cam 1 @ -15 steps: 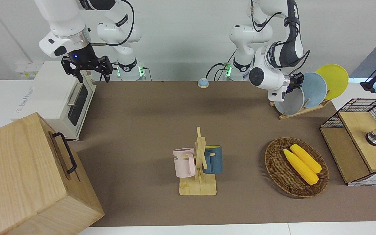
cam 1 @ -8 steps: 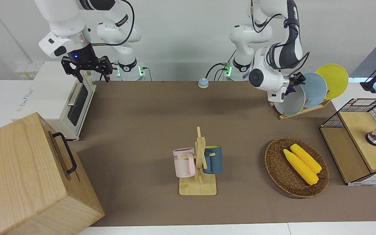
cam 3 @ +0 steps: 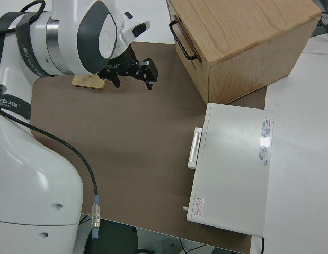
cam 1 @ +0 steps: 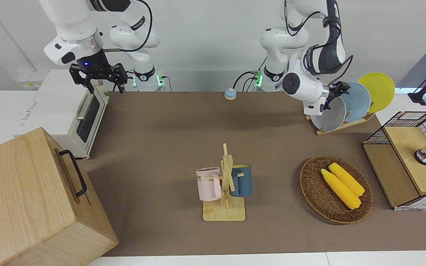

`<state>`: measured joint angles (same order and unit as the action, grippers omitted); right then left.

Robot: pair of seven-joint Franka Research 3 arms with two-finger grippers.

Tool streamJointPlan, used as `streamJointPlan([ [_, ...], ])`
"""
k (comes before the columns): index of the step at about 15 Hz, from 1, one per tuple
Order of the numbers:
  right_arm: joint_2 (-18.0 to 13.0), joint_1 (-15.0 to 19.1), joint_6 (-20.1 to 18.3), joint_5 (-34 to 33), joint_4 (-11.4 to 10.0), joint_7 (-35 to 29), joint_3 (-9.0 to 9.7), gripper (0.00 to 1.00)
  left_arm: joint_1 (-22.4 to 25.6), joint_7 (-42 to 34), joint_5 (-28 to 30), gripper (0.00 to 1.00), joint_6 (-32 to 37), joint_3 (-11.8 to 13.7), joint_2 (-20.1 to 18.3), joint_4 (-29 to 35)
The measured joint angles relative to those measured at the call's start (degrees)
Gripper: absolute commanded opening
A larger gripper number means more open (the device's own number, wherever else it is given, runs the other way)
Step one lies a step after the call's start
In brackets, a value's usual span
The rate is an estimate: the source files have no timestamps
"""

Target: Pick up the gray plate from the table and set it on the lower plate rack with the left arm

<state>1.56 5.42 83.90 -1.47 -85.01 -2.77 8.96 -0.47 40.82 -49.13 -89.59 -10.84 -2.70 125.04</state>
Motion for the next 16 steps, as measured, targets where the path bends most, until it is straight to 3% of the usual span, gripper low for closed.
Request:
streamJointPlan([
  [9,0.0,0.0,0.0,0.0,0.0,0.0,0.0,0.983,-0.19,-0.75,19.0,1.0,-3.51,-2.86,0.02,-11.2],
  [16,0.0,0.0,0.0,0.0,0.0,0.0,0.0,0.983,-0.02,-13.61,37.55,1.0,-3.63,-2.46,0.08,-17.96],
])
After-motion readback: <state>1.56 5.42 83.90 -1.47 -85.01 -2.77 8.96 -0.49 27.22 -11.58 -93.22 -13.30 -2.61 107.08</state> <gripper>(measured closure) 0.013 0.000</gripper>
